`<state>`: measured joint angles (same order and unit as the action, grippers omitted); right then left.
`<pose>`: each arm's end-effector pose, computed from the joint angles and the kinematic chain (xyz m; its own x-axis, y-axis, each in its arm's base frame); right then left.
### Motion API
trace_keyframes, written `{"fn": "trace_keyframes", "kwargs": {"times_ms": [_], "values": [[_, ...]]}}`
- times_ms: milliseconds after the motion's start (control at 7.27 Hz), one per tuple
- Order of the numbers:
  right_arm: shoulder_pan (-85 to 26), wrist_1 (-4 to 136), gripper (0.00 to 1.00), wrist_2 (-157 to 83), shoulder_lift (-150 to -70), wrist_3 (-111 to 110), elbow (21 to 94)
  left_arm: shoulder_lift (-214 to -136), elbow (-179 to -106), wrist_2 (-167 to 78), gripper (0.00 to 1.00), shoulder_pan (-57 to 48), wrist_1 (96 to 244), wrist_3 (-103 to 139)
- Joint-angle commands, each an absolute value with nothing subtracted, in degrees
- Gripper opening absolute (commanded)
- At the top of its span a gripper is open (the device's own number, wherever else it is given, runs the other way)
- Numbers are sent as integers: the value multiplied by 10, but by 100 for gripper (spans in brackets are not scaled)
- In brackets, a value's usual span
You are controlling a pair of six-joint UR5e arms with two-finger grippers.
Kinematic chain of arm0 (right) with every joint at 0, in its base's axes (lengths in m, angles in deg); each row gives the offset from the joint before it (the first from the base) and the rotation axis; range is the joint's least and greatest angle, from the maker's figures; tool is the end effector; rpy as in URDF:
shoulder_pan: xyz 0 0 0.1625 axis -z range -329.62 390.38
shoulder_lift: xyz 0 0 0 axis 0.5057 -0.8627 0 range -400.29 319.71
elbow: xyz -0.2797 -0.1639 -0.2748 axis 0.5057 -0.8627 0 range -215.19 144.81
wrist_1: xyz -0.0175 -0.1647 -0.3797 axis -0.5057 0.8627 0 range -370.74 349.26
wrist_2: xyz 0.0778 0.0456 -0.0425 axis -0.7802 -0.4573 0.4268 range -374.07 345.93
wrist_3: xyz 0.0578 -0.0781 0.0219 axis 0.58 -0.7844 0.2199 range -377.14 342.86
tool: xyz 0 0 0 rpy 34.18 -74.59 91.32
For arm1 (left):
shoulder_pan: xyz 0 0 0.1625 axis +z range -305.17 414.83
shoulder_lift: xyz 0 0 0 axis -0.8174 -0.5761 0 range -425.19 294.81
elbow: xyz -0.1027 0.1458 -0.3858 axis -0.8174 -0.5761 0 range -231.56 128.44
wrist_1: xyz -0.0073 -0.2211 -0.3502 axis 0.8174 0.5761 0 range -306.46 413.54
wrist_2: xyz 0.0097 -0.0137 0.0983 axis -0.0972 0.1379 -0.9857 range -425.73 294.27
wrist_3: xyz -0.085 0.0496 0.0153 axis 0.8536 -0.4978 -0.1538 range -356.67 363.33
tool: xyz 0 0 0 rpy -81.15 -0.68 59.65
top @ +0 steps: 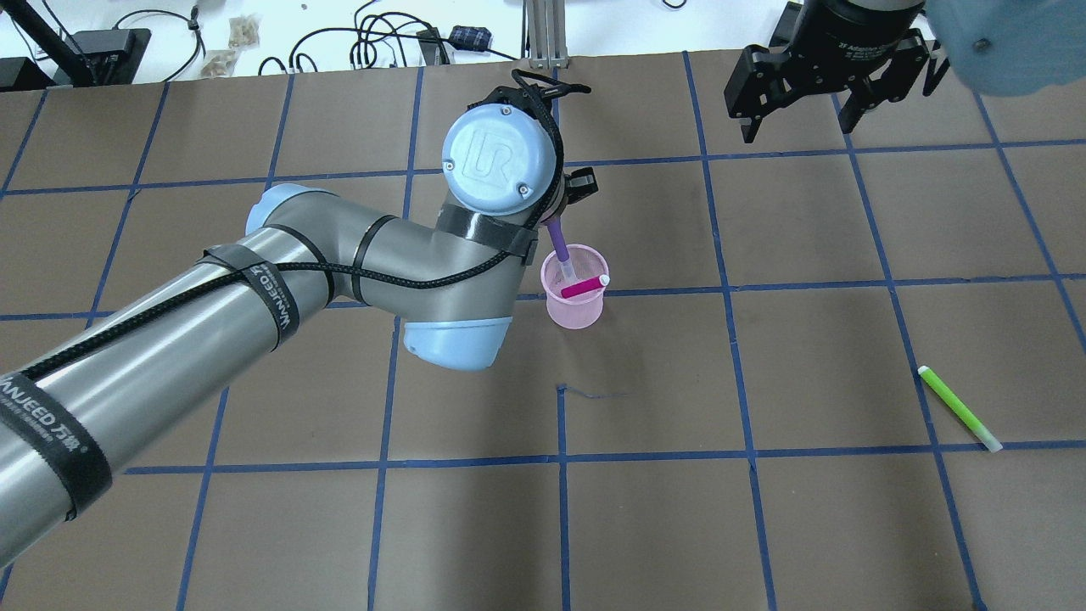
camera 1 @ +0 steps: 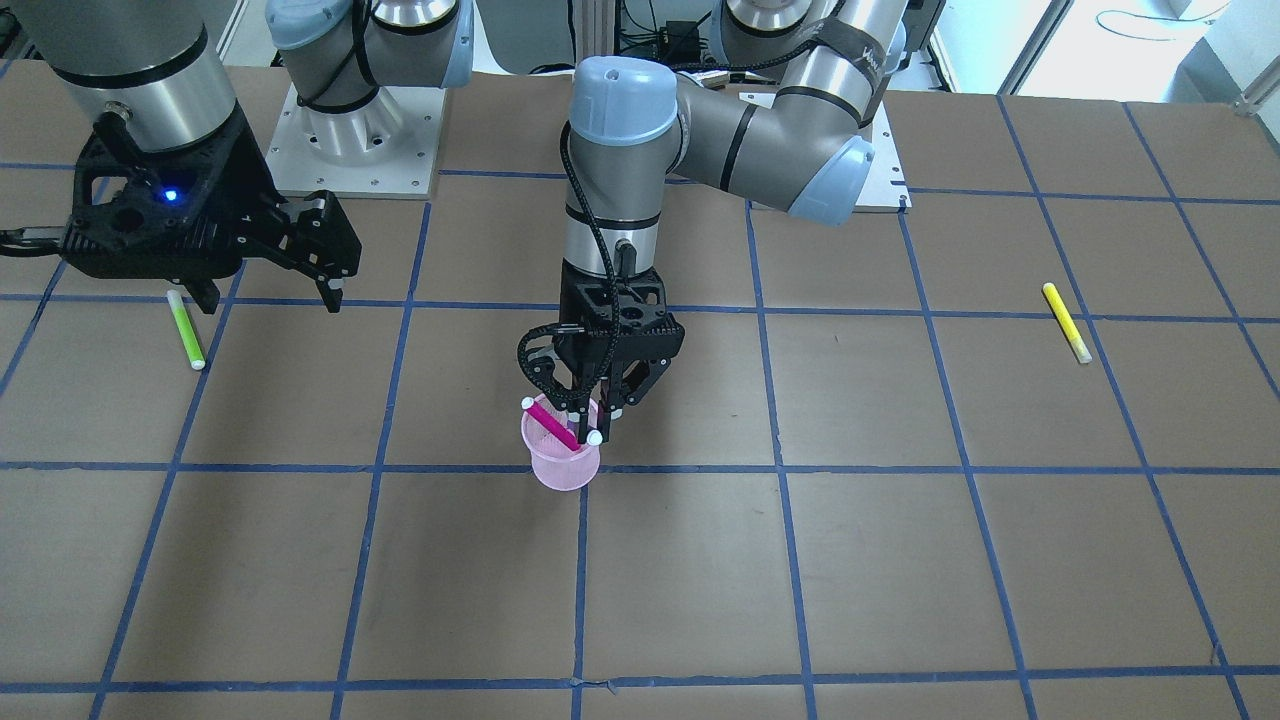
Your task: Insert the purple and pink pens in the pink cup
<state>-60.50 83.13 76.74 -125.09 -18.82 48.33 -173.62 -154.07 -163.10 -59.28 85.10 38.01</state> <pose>0.1400 -0.5368 0.5043 -0.9989 -0.0432 0.0167 -0.0446 0.9950 -0.0894 -0.3570 -0.5028 0.3225 -0.9705 -0.1720 0.1691 -0.2309 0.8656 -0.4444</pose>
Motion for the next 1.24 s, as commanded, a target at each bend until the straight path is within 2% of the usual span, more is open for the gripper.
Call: {"fn": "trace_keyframes", "kwargs": {"times_ms": [0, 138, 275, 413, 826, 1101], "values": [[-606, 830, 100, 768, -1251, -189, 484, -1738, -1563, -1632, 0, -600, 840, 374], [-606, 831, 100, 766, -1249, -189, 482, -1741, -1564, -1632, 0, -604, 837, 376], [-606, 831, 100, 766, -1247, -189, 483, -1745, -1563, -1632, 71, -604, 837, 374], [-606, 831, 100, 766, -1247, -189, 481, -1748, -1562, -1630, 100, -604, 837, 375], [-606, 832, 100, 770, -1246, -199, 480, -1720, -1550, -1620, 100, -567, 865, 329], [-606, 831, 100, 770, -1247, -200, 480, -1663, -1524, -1579, 100, -499, 1019, 226]]}}
